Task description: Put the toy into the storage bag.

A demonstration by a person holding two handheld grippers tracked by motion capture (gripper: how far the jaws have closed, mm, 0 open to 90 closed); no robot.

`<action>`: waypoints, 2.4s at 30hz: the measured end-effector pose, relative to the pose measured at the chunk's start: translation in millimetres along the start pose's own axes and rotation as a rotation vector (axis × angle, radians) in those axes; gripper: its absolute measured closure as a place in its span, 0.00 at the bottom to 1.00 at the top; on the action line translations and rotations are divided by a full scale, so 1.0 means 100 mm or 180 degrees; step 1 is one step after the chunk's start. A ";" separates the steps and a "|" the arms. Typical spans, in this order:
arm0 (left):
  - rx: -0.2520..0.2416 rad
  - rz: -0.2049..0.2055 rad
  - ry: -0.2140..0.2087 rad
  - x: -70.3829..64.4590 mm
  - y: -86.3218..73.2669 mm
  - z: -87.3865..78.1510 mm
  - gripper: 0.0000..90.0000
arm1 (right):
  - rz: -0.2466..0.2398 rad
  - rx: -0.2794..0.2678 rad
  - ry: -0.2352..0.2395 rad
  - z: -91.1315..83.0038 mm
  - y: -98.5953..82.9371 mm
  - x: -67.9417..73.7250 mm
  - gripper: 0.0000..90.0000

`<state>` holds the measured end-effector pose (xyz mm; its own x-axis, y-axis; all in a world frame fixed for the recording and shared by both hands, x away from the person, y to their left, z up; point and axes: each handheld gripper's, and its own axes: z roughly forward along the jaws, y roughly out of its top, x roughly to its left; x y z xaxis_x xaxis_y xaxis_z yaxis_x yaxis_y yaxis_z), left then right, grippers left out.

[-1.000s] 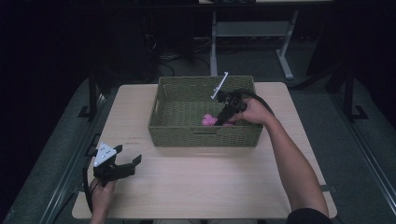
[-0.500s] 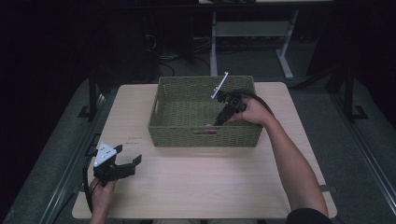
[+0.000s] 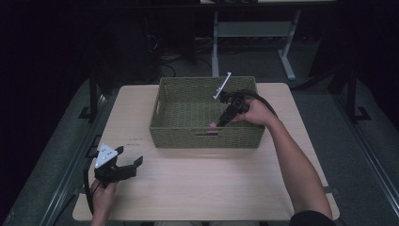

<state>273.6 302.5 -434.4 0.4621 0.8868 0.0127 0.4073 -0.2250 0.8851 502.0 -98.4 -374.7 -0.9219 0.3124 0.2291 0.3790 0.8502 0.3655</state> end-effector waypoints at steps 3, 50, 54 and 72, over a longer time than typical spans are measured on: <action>-0.0004 -0.0002 0.0003 0.00 0.00 0.00 0.15 | 0.0009 0.0003 -0.0004 0.00 0.00 0.00 0.57; 0.0025 0.0026 -0.0025 -0.04 0.01 0.01 0.15 | 0.0113 -0.0298 -0.0326 -0.59 -0.18 0.25 0.45; 0.0029 0.0031 -0.0026 -0.04 0.01 0.01 0.15 | 0.0105 -0.0316 -0.0352 -0.63 -0.20 0.29 0.45; 0.0040 0.0045 -0.0032 -0.05 0.01 0.02 0.15 | 0.0133 -0.0398 -0.0428 -0.78 -0.44 0.46 0.42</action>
<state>273.0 296.8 -434.6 0.4756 0.8794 0.0204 0.4107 -0.2425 0.8789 449.0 -154.8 -310.3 -0.9044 0.4073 0.1268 0.4165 0.7785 0.4695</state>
